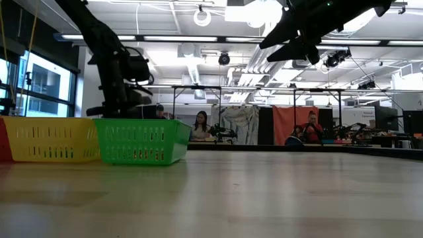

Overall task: Sort Halloween decoration
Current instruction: Put the white skull toy into the red bin

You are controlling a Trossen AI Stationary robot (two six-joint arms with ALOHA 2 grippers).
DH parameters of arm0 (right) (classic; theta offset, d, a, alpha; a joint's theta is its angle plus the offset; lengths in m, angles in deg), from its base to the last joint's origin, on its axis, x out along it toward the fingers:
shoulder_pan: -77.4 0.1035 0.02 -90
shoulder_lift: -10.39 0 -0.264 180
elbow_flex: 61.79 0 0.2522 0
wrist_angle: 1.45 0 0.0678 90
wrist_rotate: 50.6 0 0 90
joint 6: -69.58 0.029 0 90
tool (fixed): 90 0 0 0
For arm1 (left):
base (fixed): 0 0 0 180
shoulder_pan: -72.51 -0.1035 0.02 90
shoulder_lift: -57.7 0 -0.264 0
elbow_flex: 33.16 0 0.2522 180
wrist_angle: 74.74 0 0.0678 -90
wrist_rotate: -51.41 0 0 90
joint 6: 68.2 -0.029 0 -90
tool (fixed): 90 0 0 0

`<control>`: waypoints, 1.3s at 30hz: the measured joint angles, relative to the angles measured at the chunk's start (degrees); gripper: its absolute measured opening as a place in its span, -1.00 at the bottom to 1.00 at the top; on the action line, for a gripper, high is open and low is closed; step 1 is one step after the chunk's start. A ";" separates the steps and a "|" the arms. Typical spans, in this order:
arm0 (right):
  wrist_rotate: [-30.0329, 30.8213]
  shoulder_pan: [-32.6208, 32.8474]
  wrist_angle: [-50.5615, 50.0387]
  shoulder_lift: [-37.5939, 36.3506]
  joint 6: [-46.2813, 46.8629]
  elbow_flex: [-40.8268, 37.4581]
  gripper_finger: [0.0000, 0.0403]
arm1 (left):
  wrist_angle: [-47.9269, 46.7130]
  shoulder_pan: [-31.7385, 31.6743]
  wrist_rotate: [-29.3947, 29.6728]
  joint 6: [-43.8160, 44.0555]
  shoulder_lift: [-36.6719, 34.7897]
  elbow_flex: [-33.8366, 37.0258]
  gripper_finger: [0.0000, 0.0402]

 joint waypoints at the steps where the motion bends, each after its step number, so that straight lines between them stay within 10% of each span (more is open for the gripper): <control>1: -0.01 0.00 0.00 0.00 0.02 0.00 0.10 | -0.12 -0.01 0.01 -0.01 -0.68 -0.74 -0.80; 19: -0.02 0.00 2.53 0.00 0.02 0.00 0.10 | 20.89 2.02 -23.85 -9.60 -25.44 -9.55 -0.79; 32: -2.97 0.00 24.50 0.00 -17.01 0.00 0.10 | 27.10 20.99 -23.29 -11.92 -33.96 -4.32 -0.79; 39: -2.99 0.00 26.14 -0.01 -19.47 0.00 0.10 | 35.13 27.85 -13.19 -11.55 -33.89 0.56 -0.79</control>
